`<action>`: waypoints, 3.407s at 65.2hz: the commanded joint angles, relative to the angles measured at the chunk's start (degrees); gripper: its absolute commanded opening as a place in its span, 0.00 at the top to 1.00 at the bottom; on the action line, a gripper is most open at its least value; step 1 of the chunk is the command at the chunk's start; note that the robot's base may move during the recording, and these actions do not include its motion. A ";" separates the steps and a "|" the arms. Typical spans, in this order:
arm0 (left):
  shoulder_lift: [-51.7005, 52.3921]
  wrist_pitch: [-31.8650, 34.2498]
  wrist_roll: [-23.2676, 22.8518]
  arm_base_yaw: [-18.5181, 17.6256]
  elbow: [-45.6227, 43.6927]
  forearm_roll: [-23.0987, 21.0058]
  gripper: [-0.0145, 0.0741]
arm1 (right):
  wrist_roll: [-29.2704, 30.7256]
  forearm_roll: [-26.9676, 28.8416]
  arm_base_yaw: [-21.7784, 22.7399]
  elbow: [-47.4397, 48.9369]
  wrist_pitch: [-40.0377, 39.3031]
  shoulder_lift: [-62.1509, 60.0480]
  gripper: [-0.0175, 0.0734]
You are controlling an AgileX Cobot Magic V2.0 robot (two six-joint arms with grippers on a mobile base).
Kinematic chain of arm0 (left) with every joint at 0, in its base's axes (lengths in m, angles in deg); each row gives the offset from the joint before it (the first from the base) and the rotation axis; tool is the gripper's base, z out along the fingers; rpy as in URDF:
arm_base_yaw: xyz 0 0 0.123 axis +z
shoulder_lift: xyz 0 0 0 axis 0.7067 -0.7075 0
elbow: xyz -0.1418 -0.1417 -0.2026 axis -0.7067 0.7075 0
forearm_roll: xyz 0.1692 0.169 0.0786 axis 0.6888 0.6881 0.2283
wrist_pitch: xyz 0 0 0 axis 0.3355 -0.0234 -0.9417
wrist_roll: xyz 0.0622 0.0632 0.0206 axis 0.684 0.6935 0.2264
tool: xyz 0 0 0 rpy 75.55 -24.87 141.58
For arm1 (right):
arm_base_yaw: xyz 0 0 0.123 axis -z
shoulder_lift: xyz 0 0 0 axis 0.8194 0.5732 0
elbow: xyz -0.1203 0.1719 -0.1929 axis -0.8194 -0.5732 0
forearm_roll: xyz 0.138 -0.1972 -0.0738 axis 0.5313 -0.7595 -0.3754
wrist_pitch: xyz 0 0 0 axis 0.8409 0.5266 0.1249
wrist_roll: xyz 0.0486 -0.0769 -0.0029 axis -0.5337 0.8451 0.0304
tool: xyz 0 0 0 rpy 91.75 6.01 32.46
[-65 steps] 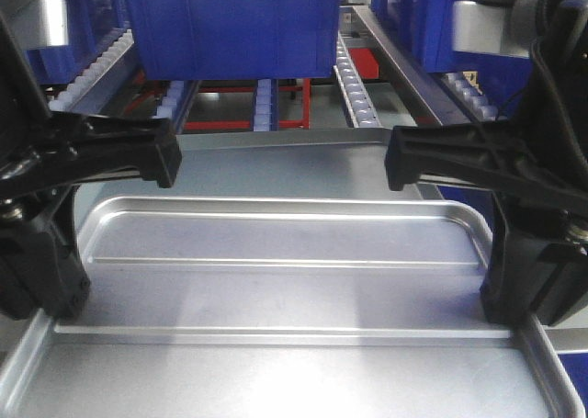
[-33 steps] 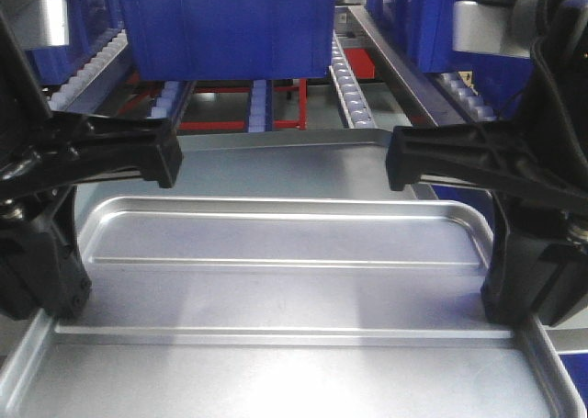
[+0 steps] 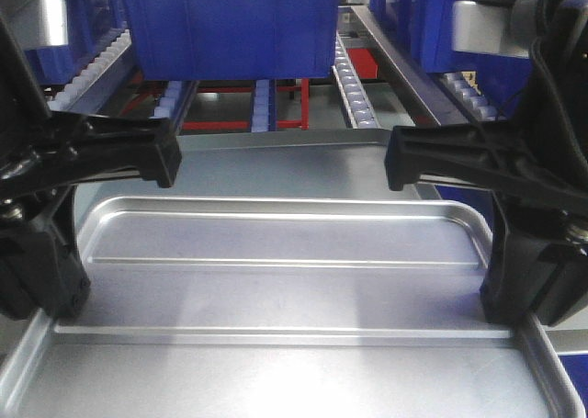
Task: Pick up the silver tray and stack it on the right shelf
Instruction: 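Hold the tray while the base approaches the shelf with another tray, then lower the held tray with both grippers onto the tray on the shelf, then open both grippers to release the tray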
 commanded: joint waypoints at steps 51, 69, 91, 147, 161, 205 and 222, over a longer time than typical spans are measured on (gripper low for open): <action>0.48 4.74 15.29 8.56 -2.90 -3.78 0.95 | 7.16 -1.78 2.11 10.16 -2.97 3.24 0.74; -7.07 9.90 29.19 18.26 -11.39 -10.28 0.95 | 12.89 -1.03 5.84 22.41 -6.25 15.41 0.74; -17.60 14.33 34.88 22.35 -19.35 -14.56 0.95 | 20.35 5.68 11.97 36.68 -5.79 27.66 0.74; -21.58 13.75 34.88 22.96 -22.06 -14.83 0.95 | 21.25 5.89 12.44 39.93 -3.77 30.54 0.74; -21.58 13.01 34.78 22.96 -22.06 -14.28 0.95 | 21.25 5.89 12.44 39.93 -3.12 30.54 0.57; -21.58 8.73 34.67 28.72 -22.06 -11.58 0.40 | 21.25 5.30 14.85 39.93 -1.90 30.54 0.18; -21.58 8.43 34.67 28.72 -22.06 -11.82 0.94 | 21.25 5.30 14.74 39.93 -2.43 30.54 0.57</action>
